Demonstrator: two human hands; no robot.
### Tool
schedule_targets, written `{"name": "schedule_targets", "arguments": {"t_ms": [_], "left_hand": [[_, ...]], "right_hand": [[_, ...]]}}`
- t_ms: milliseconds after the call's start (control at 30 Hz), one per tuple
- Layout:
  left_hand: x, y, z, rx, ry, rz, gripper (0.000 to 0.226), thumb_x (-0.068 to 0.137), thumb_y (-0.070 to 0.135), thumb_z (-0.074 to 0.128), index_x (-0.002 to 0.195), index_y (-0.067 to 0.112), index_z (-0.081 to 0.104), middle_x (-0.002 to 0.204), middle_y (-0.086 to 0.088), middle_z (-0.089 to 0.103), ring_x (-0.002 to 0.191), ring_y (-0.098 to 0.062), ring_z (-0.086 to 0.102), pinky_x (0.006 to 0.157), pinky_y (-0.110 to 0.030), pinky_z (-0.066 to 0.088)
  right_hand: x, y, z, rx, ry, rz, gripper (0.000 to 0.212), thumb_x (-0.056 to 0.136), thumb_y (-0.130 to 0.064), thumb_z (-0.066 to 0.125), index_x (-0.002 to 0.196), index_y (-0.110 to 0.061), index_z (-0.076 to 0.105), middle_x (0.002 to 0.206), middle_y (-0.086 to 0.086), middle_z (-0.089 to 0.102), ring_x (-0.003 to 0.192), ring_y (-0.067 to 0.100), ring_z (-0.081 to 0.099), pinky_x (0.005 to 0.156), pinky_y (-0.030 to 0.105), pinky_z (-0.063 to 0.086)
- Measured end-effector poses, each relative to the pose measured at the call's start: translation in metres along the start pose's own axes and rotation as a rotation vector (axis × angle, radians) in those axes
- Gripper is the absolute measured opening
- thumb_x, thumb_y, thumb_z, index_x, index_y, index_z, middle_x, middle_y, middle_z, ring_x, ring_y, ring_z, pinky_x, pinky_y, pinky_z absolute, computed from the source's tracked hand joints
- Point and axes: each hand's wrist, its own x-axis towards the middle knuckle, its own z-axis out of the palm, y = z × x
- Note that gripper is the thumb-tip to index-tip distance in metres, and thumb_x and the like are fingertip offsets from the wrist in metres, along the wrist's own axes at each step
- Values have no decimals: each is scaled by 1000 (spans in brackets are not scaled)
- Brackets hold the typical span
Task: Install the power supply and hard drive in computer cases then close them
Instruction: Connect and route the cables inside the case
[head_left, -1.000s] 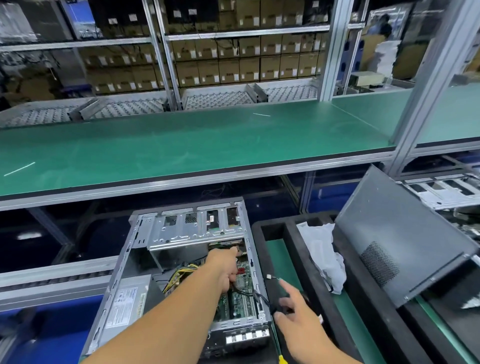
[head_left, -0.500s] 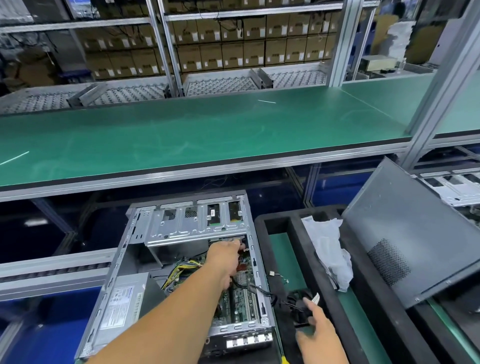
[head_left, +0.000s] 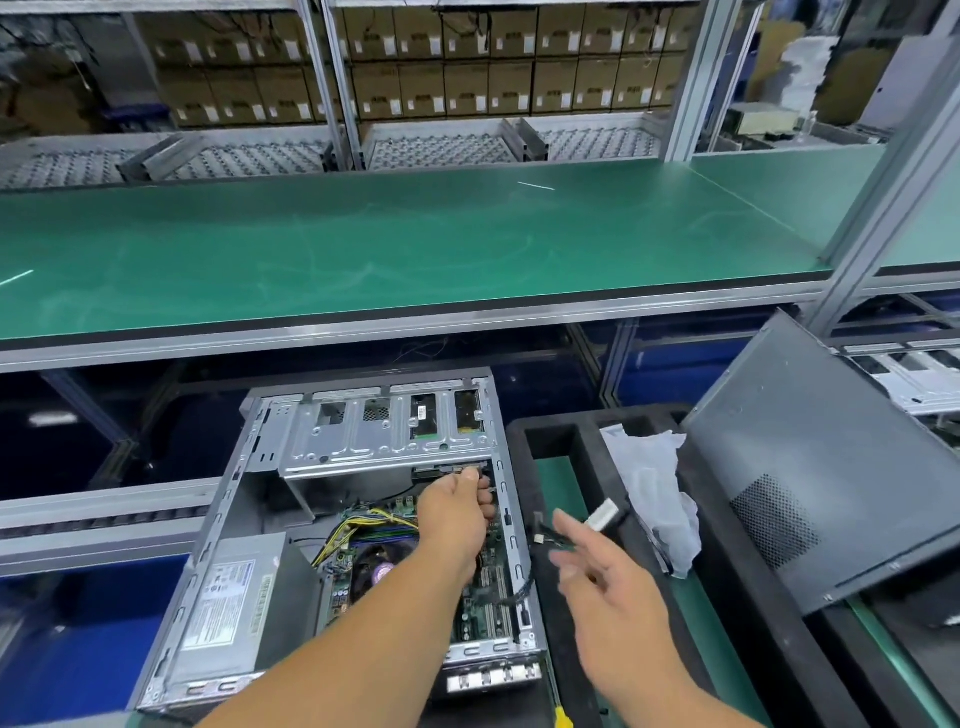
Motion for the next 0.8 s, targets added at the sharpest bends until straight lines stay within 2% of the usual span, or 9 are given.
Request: {"name": "schedule_targets", "arguments": {"t_ms": [100, 167, 267, 333, 433, 533, 600, 667, 800], "left_hand": [[-2, 0, 4, -55, 6, -7, 31, 107, 25, 51, 94, 5, 70, 72, -3, 63, 60, -12, 54, 56, -24, 48], [-3, 2, 1, -76, -16, -17, 31, 107, 26, 53, 93, 5, 71, 70, -2, 64, 58, -11, 54, 56, -25, 49], [-6, 14, -13, -50, -46, -30, 34, 107, 33, 52, 96, 7, 69, 75, -7, 69, 60, -15, 61, 63, -32, 55], [-8, 22, -30, 92, 24, 40, 30, 105, 38, 49, 96, 15, 67, 84, -6, 73, 70, -20, 65, 70, -36, 54], [-14, 32, -69, 248, 167, 283, 15, 100, 29, 53, 93, 33, 65, 80, 8, 72, 61, -2, 64, 52, -23, 48], [-8, 41, -117, 468, 221, 399, 22, 98, 18, 54, 92, 35, 67, 80, 12, 71, 60, 0, 62, 47, -13, 40], [1, 44, -142, 689, 172, 382, 21, 98, 16, 55, 97, 33, 66, 96, 9, 72, 72, -4, 63, 60, -17, 45], [9, 41, -153, 942, 98, 336, 20, 98, 18, 57, 109, 29, 69, 111, 5, 69, 93, -15, 65, 78, -28, 50], [18, 32, -139, 1321, -21, 380, 38, 96, 18, 58, 133, 28, 59, 132, -3, 59, 119, -26, 56, 99, -40, 49]], "right_hand": [[-8, -14, 13, -58, -85, -161, 57, 98, -17, 56, 131, -63, 58, 113, -28, 69, 85, 5, 69, 74, 10, 54], [-14, -16, 19, -127, -129, -235, 58, 94, -20, 55, 134, -62, 56, 117, -27, 66, 87, 9, 70, 76, 16, 57], [-15, -19, 20, -151, -126, -347, 56, 94, -16, 57, 136, -52, 60, 128, -27, 64, 110, 5, 68, 93, 22, 56], [-14, -25, 18, -151, -119, -435, 50, 94, -16, 58, 135, -45, 64, 136, -25, 61, 126, 6, 61, 103, 23, 50], [-13, -35, 21, -178, -126, -602, 41, 90, -17, 61, 123, -39, 71, 131, -17, 65, 125, 13, 63, 104, 27, 50], [-12, -43, 36, -157, -185, -635, 27, 86, -14, 65, 103, -33, 75, 110, -13, 71, 111, 15, 69, 95, 29, 54], [-10, -44, 45, -152, -229, -625, 20, 85, -13, 67, 95, -29, 74, 98, -12, 71, 104, 13, 69, 95, 27, 52], [-4, -41, 52, -212, -292, -591, 17, 86, -16, 67, 96, -28, 73, 98, -14, 69, 106, 11, 68, 95, 25, 50], [13, -29, 67, -451, -298, -519, 30, 93, -22, 58, 119, -31, 70, 112, -23, 60, 106, 0, 58, 97, 20, 46]]}}
